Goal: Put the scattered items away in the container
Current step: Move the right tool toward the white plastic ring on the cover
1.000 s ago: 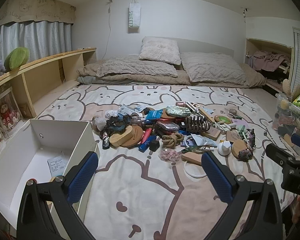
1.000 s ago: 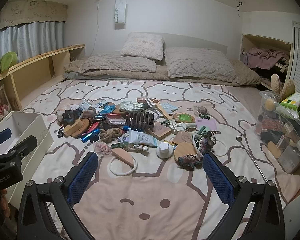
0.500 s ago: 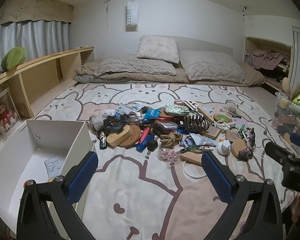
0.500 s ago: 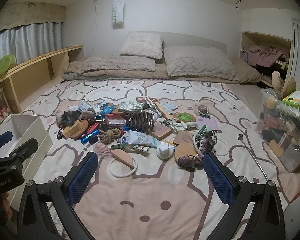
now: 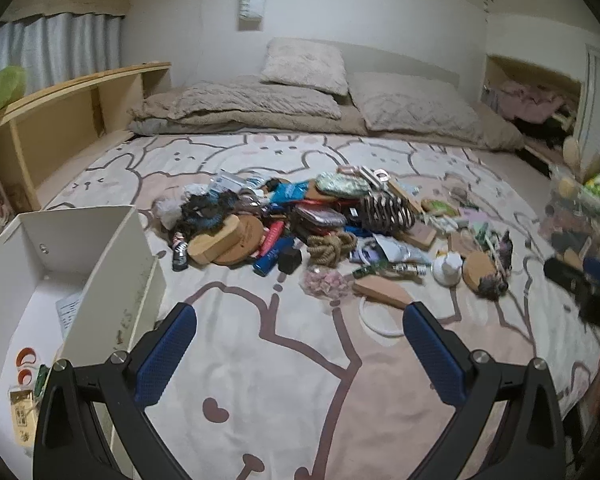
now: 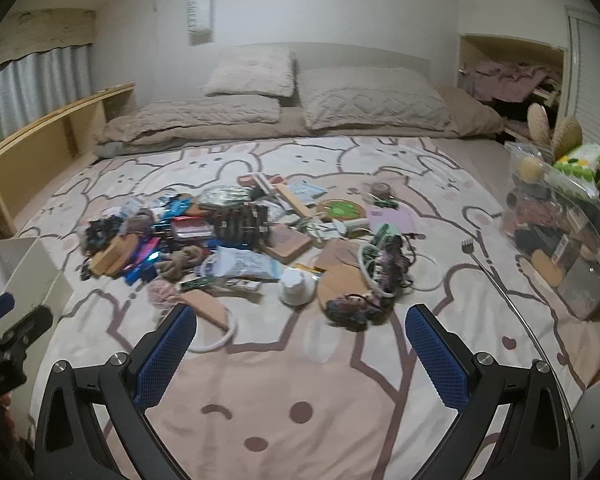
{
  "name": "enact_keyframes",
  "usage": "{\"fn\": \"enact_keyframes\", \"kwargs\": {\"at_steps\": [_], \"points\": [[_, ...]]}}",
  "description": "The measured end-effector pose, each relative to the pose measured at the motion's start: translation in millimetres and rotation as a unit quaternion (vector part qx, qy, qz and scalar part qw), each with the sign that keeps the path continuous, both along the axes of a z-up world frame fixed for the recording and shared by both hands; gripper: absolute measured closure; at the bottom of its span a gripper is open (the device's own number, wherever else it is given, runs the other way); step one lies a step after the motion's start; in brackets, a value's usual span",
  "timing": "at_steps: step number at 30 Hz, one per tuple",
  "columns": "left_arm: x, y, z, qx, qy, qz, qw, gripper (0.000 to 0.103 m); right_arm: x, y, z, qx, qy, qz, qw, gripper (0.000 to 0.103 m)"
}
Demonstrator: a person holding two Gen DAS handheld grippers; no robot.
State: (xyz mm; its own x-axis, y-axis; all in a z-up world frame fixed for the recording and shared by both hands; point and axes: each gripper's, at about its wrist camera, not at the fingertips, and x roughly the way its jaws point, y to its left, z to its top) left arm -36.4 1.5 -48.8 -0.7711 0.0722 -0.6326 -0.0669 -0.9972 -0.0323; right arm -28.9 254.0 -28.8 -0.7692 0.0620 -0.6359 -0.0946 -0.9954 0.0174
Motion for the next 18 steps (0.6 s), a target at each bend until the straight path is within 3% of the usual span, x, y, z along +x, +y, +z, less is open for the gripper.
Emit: {"fn": "enact_keyframes", "kwargs": {"at_steps": [5,12,18], "points": [[-9,21,-18,0.004,-0.023,-0.025,0.9994,0.000,-8,17,-12,-0.007,-0.010,-0.021,1.000,0.000],[-25,67,-52,-0.020,-0.067,-0.078,0.9945,0.000,-17,46,-35,-0.012,-0.028,-0.057,0.998,0.000],[-44,91,-76,-0.028,-0.101,-0.090,0.9904,0.000,-22,77,-59,-0.039,-0.043,-0.089,0.994,0.000]]}}
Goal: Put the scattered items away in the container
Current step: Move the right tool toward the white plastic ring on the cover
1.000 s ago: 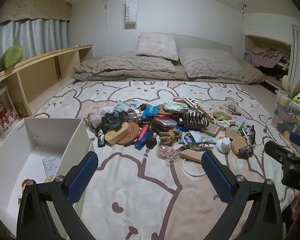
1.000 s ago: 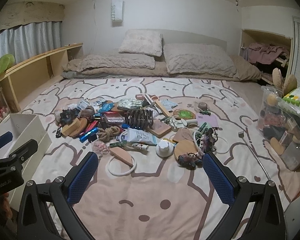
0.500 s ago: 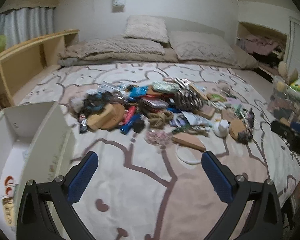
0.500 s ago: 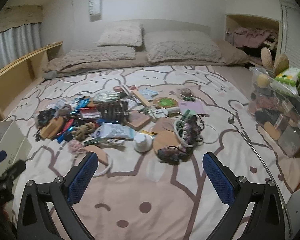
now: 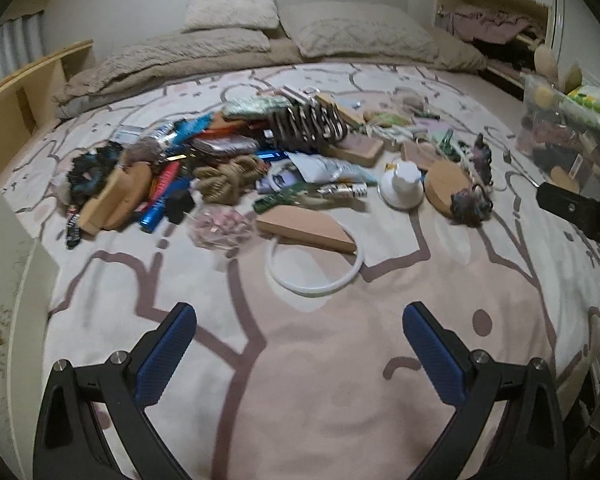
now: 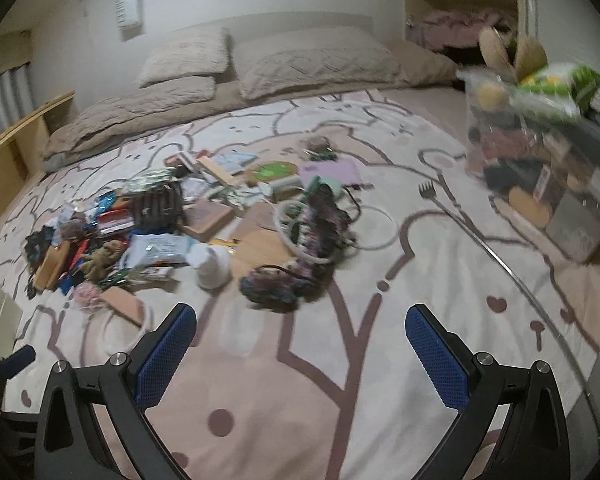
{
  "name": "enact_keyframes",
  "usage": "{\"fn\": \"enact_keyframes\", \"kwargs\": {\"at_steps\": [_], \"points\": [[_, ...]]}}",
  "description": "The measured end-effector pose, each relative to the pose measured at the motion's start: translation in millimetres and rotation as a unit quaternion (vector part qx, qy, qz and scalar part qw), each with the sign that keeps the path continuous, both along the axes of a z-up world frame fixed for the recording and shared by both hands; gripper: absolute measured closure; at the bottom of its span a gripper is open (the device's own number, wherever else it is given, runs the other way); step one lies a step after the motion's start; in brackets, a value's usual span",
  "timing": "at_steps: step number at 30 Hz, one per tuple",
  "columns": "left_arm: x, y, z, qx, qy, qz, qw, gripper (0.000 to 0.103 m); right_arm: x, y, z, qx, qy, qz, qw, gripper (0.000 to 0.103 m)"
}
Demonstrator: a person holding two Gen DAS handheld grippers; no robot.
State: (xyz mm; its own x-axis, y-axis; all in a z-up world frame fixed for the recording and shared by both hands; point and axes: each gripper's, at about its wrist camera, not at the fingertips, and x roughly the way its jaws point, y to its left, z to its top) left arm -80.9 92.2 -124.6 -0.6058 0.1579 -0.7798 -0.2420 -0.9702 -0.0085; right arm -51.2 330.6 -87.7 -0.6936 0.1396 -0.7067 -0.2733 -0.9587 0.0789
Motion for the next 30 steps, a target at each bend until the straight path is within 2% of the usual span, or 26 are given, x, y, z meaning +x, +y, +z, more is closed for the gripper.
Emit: {"fn": "enact_keyframes", "kwargs": {"at_steps": [4,8,14,20,26,29,30], "points": [[-23,5,-17,0.012,-0.030,0.008,0.9994,0.000,-3,14,-12,-0.009,-0.002,-0.010,1.000,0.000],[-43,11,-29,-0.001,-0.035,0.018,0.9992,0.000,-4,27,-20,-0.021,-0.001,-0.014,1.000,0.000],[-65,16,-48,0.017,-0.062,0.019,0.9978,0.000,-2,38,-28,-0.022,0.025,-0.022,0.999,0.000],[-70,21,-55,0.011,-0.056,0.024,0.9981,0.001,-21,42,-30,-0.035,0.006,0.003,0.999,0.000],[-73,18,-58,0.023,-0.049,0.027,0.9981,0.001,-50,45,-18,-0.023,0.014,0.036,0.999,0.000],[-71,15,-57,0.036,-0.041,0.027,0.9981,0.001,-66,57,-15,-0.022,0.010,0.034,0.999,0.000],[-70,13,-57,0.041,-0.039,0.029,0.9980,0.004,-72,63,-14,-0.012,0.007,0.026,1.000,0.000]]}}
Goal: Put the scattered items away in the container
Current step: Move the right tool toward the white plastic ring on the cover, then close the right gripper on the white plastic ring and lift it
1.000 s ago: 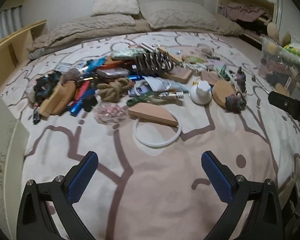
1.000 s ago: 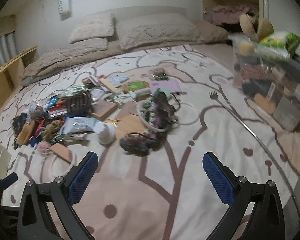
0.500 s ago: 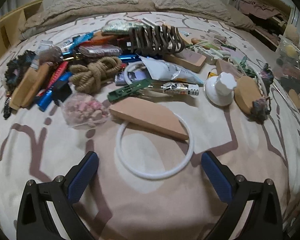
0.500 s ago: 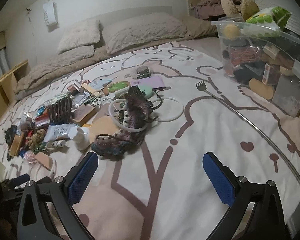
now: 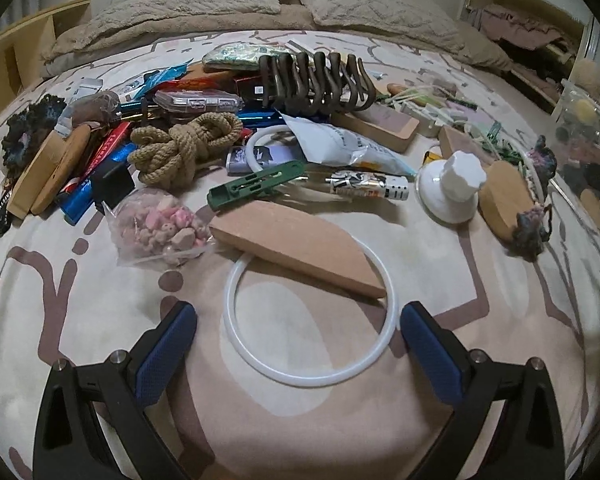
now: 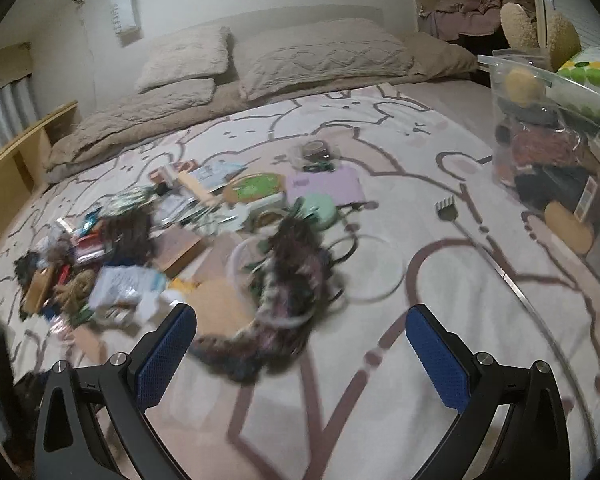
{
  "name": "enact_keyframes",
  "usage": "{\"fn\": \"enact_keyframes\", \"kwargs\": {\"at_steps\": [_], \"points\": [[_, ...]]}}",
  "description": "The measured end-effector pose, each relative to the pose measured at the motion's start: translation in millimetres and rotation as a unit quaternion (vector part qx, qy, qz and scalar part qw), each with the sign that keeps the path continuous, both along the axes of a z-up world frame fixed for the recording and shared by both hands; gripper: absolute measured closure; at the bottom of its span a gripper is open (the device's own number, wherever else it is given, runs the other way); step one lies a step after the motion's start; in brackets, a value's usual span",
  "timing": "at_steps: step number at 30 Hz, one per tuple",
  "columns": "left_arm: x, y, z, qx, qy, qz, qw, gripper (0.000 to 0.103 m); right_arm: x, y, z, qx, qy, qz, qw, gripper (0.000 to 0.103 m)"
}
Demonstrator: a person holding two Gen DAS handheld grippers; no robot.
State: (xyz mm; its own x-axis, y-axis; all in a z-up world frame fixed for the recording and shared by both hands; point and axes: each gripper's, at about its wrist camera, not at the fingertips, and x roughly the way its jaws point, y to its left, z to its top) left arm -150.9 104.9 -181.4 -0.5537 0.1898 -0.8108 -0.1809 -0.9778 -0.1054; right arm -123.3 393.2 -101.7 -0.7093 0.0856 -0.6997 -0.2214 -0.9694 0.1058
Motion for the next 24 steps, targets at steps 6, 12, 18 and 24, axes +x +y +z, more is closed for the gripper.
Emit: {"fn": "enact_keyframes", "kwargs": {"at_steps": [6,12,18,24], "points": [[3,-10,2,0.028,0.009,0.008,0.9995,0.009,-23,25,-5,0.105,-0.034,-0.027,0.993,0.000],[6,-8,3,0.022,0.016,0.006,0.9996,0.013,-40,34,-38,0.167,-0.101,0.009,0.981,0.000],[11,0,0,-0.009,0.029,-0.001,0.9996,0.014,-55,28,-60,0.164,-0.140,0.043,0.976,0.000],[12,1,-1,-0.010,0.030,-0.001,0.9995,0.014,-83,31,-64,0.138,-0.143,0.049,0.979,0.000]]}}
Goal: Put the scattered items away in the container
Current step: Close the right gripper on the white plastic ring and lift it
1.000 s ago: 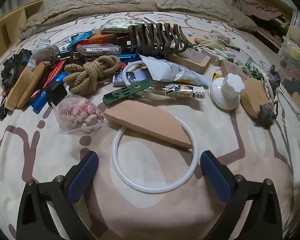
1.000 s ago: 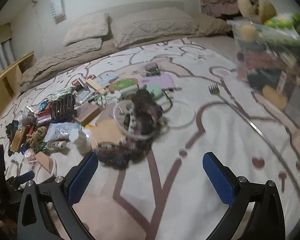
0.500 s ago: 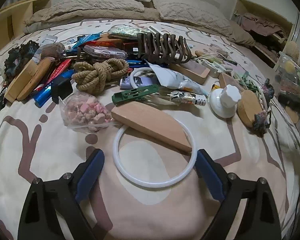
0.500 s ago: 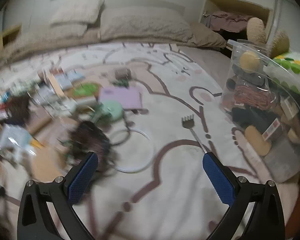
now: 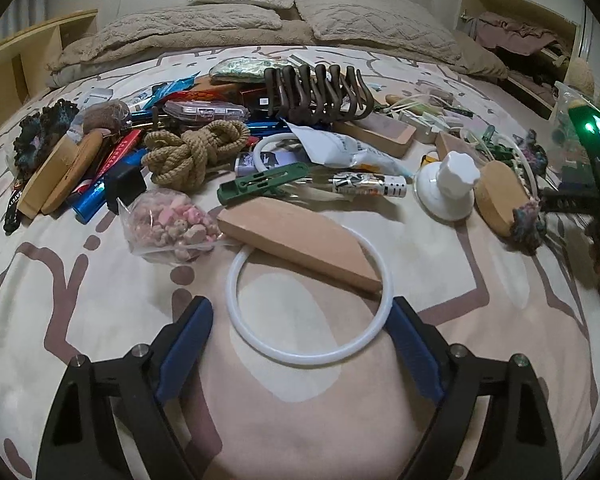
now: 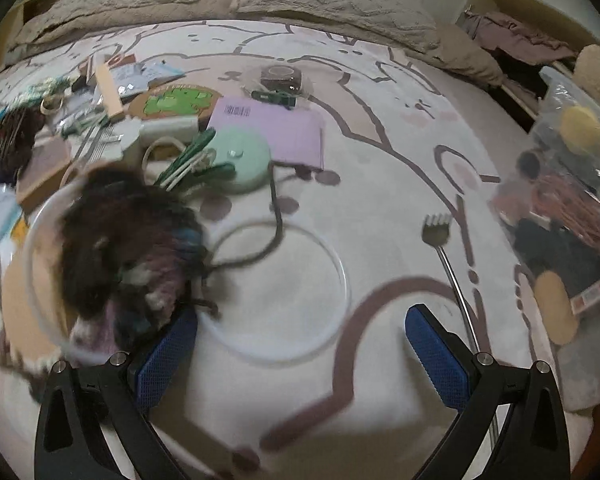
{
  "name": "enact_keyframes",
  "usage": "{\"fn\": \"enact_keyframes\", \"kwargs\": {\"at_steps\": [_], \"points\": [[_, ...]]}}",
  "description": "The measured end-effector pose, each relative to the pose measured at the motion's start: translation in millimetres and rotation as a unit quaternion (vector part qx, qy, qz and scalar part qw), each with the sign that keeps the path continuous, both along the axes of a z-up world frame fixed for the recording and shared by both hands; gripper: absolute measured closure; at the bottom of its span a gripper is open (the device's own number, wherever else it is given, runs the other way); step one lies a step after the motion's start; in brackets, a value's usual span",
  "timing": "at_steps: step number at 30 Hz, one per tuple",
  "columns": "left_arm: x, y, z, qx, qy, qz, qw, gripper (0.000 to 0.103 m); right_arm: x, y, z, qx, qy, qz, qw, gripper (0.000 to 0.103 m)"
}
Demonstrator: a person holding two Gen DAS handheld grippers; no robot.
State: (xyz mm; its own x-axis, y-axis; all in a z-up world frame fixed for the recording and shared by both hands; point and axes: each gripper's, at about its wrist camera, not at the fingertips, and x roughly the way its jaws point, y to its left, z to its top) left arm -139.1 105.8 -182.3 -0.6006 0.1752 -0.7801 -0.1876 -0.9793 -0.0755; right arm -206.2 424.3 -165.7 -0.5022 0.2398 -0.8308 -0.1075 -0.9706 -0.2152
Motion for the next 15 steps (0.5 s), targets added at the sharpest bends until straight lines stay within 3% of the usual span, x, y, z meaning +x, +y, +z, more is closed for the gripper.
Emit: {"fn": "enact_keyframes", "kwargs": {"at_steps": [4,7,9,15], "points": [[1,0,0,0.003,0.000,0.000,1.0000,0.014,-15,9,-7,-0.045,-0.002,0.001,0.999,0.000],[0,-2,0,0.008,0.000,0.000,1.0000,0.014,-11,14,-8,-0.080,0.015,0.003,0.997,0.007],[1,-2,0,0.008,0.001,0.000,1.0000,0.014,-5,11,-7,-0.084,0.029,0.006,0.996,0.019],[3,-6,2,0.013,0.004,0.003,0.9999,0.016,14,-4,-2,-0.078,0.043,0.016,0.996,0.019]]}}
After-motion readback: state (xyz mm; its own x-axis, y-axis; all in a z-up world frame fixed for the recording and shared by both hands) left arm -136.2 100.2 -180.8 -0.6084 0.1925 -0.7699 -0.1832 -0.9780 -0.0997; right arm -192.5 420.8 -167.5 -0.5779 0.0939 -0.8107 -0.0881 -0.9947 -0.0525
